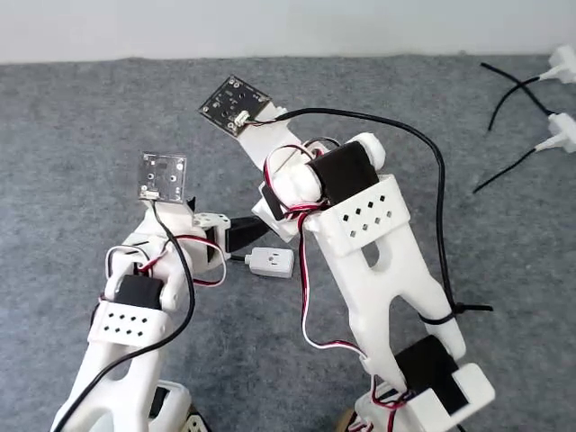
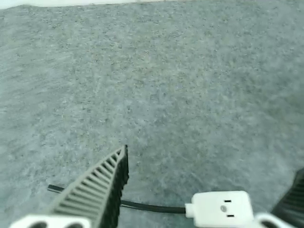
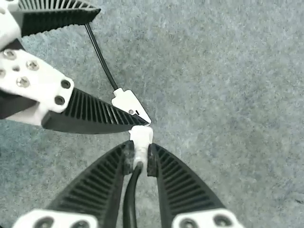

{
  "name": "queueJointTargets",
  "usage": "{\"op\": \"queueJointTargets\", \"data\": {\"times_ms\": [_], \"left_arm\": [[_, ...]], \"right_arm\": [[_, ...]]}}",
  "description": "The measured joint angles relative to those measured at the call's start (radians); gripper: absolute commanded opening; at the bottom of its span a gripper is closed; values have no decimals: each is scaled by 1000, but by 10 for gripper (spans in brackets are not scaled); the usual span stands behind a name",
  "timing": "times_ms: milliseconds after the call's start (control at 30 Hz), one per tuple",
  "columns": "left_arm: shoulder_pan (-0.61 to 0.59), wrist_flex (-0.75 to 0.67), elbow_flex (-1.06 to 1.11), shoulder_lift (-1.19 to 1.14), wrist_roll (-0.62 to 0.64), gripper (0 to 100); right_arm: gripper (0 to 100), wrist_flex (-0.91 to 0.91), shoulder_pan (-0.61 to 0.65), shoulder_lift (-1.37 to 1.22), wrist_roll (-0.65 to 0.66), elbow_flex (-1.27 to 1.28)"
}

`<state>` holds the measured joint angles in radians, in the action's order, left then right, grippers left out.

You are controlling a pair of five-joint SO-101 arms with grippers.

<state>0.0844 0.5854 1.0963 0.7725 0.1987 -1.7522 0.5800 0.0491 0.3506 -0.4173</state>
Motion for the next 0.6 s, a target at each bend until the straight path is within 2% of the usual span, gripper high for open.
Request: {"op": "queueJointTargets", "data": {"times_ms": [233, 367, 600], "left_arm": [[-169, 0, 2, 0, 0, 496], [-281, 0, 0, 0, 75, 496], [-419, -17, -11, 0, 193, 496]], "right_arm": [[10, 20, 2, -48, 0, 69], [10, 94, 2, -91, -20, 130], [9, 278, -58, -167, -255, 218]]}}
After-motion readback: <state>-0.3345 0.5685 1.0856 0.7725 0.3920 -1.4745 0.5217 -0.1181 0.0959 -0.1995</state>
